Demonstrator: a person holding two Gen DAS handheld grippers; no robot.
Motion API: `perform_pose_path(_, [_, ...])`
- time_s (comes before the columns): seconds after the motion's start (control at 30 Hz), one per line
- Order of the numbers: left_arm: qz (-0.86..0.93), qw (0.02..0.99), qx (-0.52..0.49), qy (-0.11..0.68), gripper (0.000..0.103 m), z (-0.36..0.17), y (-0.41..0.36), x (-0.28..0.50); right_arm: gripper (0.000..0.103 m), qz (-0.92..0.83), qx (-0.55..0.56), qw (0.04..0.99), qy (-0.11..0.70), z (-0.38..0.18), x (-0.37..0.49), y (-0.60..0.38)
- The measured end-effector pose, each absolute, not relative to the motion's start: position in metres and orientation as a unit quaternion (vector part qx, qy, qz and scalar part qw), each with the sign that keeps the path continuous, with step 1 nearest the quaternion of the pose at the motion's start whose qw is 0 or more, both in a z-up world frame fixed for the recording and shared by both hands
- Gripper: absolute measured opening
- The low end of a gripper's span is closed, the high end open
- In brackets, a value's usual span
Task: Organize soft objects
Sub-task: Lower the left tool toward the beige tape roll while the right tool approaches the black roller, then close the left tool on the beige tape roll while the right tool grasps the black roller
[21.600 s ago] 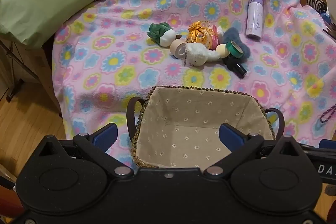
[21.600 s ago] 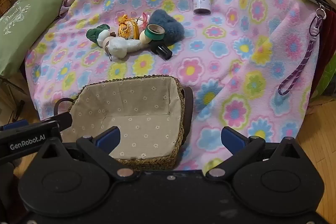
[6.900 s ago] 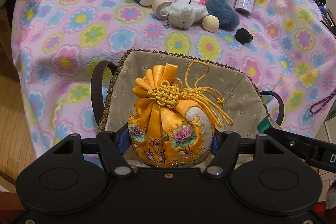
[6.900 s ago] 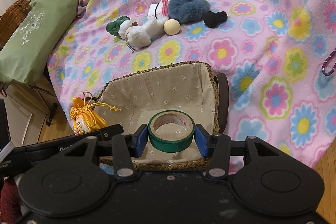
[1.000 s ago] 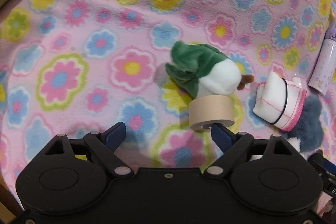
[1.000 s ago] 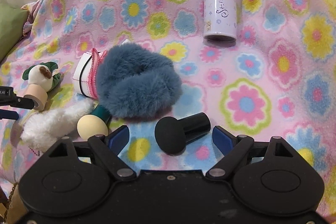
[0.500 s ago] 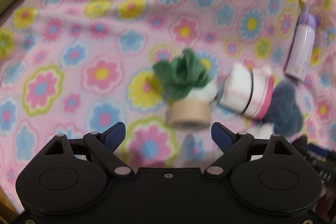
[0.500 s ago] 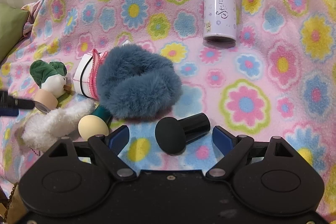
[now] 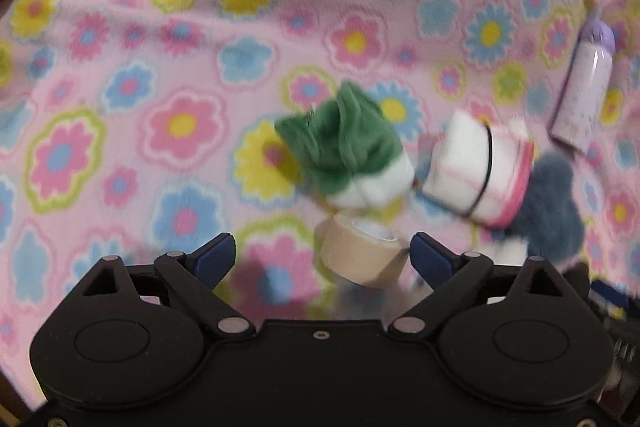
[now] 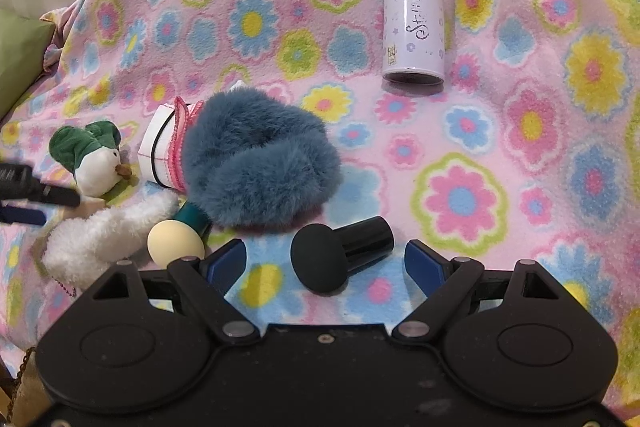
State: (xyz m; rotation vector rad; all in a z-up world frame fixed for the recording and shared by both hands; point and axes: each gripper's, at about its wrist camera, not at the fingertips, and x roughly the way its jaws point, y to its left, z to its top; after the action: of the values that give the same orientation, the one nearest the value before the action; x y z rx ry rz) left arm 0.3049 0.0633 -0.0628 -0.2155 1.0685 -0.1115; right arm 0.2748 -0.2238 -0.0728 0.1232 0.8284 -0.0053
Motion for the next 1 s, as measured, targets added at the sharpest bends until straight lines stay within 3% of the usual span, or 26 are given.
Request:
perform_pose_path(0.27, [-0.06,0.864,-0.04,0.499,0.09,-0.062,0.056,0.28,0.083,0.006,0.053,0.914,0.403,-0.074,0.276,-0.22])
perform_pose_path(0.5, [-0.074,0.865,-0.039,0.494,0.09,-0.069,0.046,0.29,0.063,0.012,0.043,0.909,0.415,-0.078,0.283,-0.219])
perform_pose_path(0.7, [-0.072,0.867,-0.034,0.491,0.09,-0.074,0.04,0.291,0.062,0.0,0.038,0.905,0.424,-0.079,0.287,-0.219])
perform_pose_path(0.83, [-0.07,0.871,-0.029,0.486,0.09,-0.076,0.037,0.291,0.072,-0.013,0.002,0.911,0.413,-0.067,0.286,-0.22])
perform_pose_path(1.0, [-0.083,0.874,-0.026,0.478,0.09,-0.075,0.031,0.293,0.072,0.001,-0.023,0.915,0.403,-0.059,0.287,-0.225])
